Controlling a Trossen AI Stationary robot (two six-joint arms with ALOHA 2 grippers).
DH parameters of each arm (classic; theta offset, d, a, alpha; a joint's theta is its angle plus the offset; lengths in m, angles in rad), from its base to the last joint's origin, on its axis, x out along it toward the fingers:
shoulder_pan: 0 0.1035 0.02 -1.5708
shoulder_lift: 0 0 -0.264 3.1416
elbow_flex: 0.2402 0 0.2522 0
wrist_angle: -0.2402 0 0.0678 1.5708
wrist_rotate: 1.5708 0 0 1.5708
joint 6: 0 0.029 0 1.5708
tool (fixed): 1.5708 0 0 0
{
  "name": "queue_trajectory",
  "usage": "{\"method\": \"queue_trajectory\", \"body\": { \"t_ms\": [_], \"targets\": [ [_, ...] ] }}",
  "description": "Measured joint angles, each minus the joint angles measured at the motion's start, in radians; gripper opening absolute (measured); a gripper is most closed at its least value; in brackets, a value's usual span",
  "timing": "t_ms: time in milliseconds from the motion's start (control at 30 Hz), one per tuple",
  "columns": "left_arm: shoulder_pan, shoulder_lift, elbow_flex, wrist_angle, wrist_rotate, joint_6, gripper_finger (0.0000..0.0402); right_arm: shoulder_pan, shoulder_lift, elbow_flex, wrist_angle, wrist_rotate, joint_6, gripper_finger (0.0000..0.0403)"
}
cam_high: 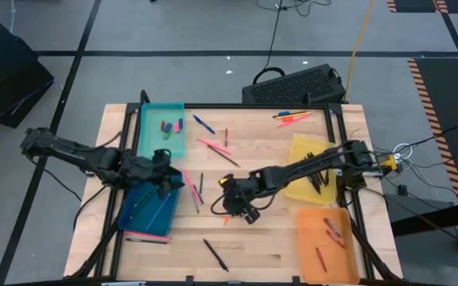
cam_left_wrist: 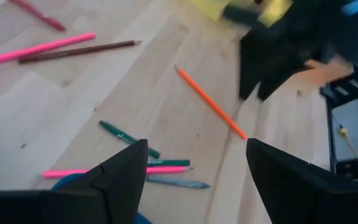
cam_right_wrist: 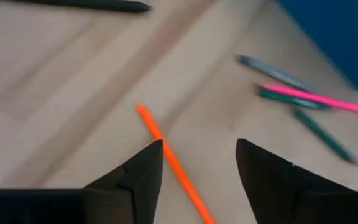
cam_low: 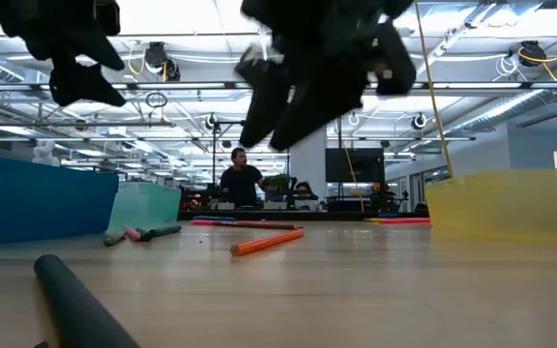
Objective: Sort crayons/erasers/pens/pencils in bins
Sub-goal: Put the orange colored pencil into the blue bin
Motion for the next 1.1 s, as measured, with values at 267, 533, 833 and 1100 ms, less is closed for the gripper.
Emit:
{"method": "queue_trajectory", "body": {
  "t_ms": [267,533,833,1100],
  "targets": [
    [-0.138,0.002,0.002,0.068,-0.087,0.066,0.0273,-0.054,0.062,-0.003,0.081,-0.268,-0.039,0.0187],
    [-0.211,-0.013,0.035,0.027,-0.119,0.123,0.0273,-0.063,0.002,-0.035,0.097,-0.282,-0.041,0.0183],
    [-0.262,-0.063,0.124,-0.103,-0.126,0.182,0.0273,-0.068,-0.189,-0.076,0.084,-0.245,-0.007,0.0189],
    [-0.265,-0.003,0.06,0.038,-0.135,0.197,0.0273,-0.069,-0.147,-0.213,0.327,-0.303,0.076,0.0189]
  ]
}}
